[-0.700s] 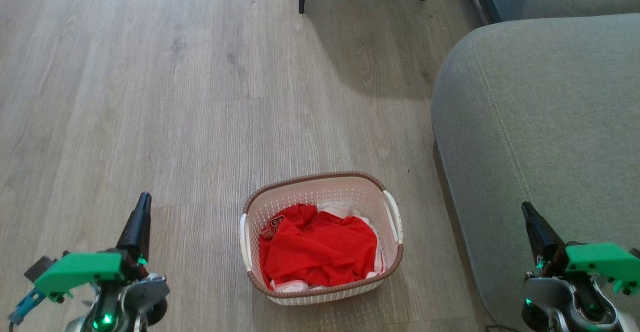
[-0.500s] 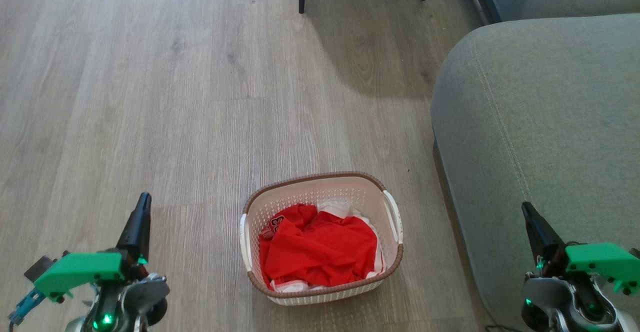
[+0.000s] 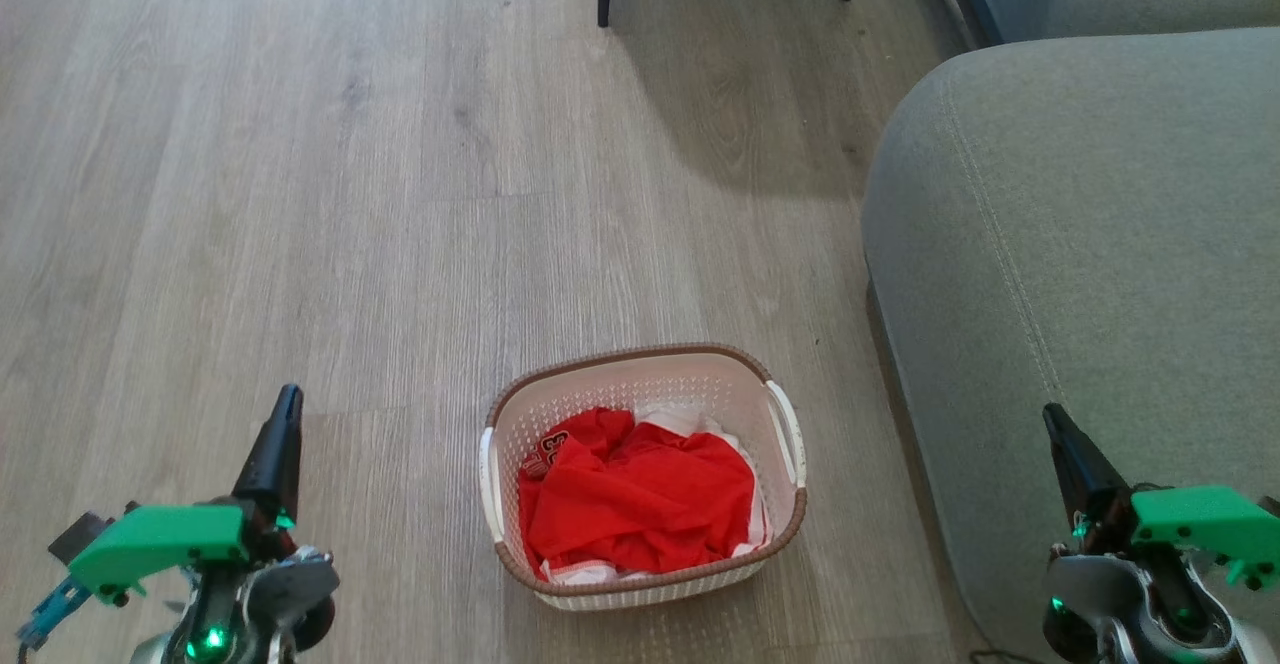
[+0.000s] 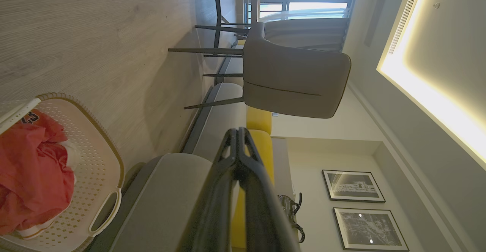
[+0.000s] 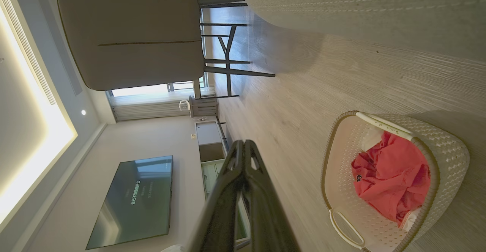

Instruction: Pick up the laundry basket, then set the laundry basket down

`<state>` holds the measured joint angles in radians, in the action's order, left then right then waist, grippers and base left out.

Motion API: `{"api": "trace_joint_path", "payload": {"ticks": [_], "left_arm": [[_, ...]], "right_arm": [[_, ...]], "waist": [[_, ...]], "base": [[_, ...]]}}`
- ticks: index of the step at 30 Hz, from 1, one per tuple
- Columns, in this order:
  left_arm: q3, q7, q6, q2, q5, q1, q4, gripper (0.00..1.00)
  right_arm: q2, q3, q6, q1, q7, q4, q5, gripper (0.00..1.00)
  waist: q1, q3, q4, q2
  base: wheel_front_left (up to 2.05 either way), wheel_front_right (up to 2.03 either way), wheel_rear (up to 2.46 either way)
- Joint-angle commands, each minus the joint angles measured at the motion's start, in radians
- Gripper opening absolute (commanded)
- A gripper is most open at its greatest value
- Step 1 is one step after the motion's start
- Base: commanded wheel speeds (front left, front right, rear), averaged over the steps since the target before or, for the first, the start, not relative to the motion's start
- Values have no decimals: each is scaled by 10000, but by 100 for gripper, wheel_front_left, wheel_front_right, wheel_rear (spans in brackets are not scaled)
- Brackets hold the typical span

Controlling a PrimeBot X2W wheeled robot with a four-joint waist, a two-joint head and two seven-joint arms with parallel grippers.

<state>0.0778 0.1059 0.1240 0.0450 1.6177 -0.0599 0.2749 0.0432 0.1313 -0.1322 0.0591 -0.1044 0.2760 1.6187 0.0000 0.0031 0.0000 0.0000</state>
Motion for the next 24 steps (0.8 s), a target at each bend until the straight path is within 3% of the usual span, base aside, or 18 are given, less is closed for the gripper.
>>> {"api": "trace_joint_path", "payload": {"ticks": [1, 21, 22, 24], "left_arm": [[372, 82, 67, 53, -101, -482, -299, 0], [370, 80, 67, 53, -99, -482, -299, 0], [-8, -7, -10, -2, 1, 6, 36, 100], [-33, -19, -11, -11, 0, 91, 315, 100]], "right_arm": [[70, -164, 15, 489, -97, -312, -110, 0], [70, -163, 15, 489, -97, -312, -110, 0], [-4, -7, 0, -5, 5, 30, 2, 100], [-48, -33, 0, -113, 7, 291, 3, 100]], "waist": [[0, 0, 0, 0], [0, 0, 0, 0], [0, 0, 0, 0], [0, 0, 0, 0]], "base": [[0, 0, 0], [0, 0, 0], [0, 0, 0], [0, 0, 0]]}}
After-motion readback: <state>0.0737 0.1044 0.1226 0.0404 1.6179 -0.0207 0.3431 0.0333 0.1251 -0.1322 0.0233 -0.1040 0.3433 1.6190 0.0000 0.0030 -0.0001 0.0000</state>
